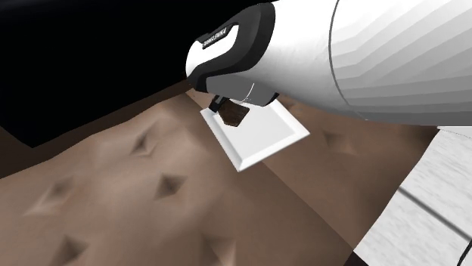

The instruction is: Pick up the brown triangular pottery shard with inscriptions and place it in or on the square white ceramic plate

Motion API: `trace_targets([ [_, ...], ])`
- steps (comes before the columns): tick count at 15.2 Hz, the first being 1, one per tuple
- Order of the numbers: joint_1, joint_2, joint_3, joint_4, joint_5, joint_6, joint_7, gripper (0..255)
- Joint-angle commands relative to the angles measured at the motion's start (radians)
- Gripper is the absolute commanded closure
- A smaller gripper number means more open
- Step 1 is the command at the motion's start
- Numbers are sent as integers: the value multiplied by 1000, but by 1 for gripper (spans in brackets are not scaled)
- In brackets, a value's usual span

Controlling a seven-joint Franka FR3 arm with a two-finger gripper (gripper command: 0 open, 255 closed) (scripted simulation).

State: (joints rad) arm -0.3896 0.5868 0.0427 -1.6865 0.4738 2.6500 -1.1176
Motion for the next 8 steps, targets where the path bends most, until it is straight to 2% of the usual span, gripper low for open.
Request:
trace_targets([
  [1,3,-16,-6,4,-8,-19,11,255],
  [8,14,-68,-25,18,-34,-84,48,255],
])
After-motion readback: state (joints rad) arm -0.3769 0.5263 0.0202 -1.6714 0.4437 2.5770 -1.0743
